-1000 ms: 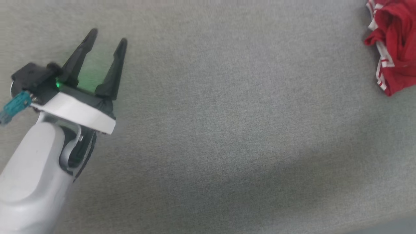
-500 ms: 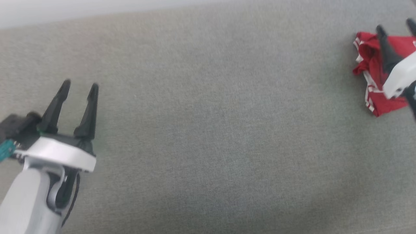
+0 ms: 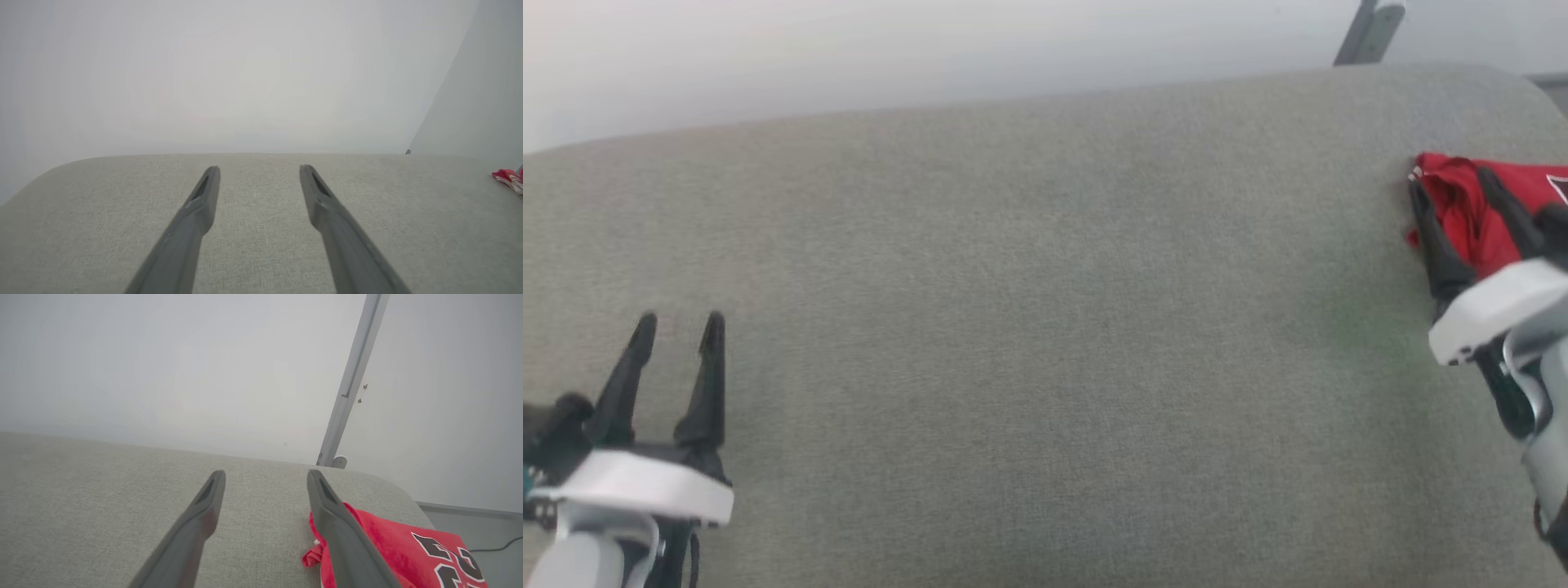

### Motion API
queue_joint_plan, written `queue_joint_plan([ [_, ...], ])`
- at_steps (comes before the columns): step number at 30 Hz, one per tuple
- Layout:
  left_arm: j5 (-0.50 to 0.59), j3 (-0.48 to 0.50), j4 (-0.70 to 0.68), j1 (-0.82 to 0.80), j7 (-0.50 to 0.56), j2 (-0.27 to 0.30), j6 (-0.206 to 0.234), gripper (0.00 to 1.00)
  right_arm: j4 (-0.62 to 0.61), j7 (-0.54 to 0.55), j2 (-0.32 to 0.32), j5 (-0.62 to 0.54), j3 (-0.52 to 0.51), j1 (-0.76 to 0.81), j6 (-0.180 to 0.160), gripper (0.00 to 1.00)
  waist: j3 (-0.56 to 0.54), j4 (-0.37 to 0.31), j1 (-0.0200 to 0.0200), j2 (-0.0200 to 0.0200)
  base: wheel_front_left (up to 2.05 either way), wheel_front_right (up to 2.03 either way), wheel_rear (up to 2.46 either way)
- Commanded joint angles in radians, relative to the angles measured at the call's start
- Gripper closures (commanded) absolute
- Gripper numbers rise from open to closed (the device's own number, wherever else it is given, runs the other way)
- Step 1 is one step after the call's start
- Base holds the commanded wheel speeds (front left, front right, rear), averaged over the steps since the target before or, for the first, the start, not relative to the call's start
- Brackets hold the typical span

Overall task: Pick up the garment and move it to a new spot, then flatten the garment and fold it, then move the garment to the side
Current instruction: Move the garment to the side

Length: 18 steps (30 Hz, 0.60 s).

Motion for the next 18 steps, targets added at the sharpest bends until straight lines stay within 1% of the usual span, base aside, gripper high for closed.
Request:
queue_joint_plan([
  [1, 0.008, 0.018, -0.007, 0.029, 0.0, -0.011, 0.001, 0.0, -0.051, -0.006, 0.017, -0.026, -0.044, 0.053, -0.001, 0.0, -0.02, 0.017, 0.0, 0.0, 0.0, 0.0, 0.0],
  [5, 0.016, 0.049, -0.015, 0.076, 0.0, -0.027, 0.001, 0.0, -0.142, -0.006, 0.065, -0.082, -0.137, 0.169, -0.001, 0.0, -0.04, 0.029, 0.0, 0.0, 0.0, 0.0, 0.0],
  [9, 0.018, 0.072, -0.022, 0.107, 0.0, -0.038, 0.001, 0.0, -0.198, -0.006, 0.111, -0.119, -0.194, 0.254, -0.002, 0.0, -0.051, 0.039, 0.0, 0.0, 0.0, 0.0, 0.0],
  [13, 0.02, 0.092, -0.027, 0.128, 0.0, -0.045, 0.001, 0.0, -0.238, -0.006, 0.146, -0.144, -0.233, 0.315, -0.001, 0.0, -0.058, 0.044, 0.0, 0.0, 0.0, 0.0, 0.0],
  [16, 0.024, 0.098, -0.031, 0.138, 0.0, -0.046, 0.001, 0.0, -0.255, -0.006, 0.154, -0.155, -0.246, 0.336, -0.001, 0.0, -0.061, 0.045, 0.0, 0.0, 0.0, 0.0, 0.0],
  [18, 0.027, 0.111, -0.035, 0.146, 0.0, -0.054, 0.001, 0.0, -0.276, -0.006, 0.174, -0.16, -0.266, 0.364, -0.001, 0.0, -0.064, 0.045, 0.0, 0.0, 0.0, 0.0, 0.0],
])
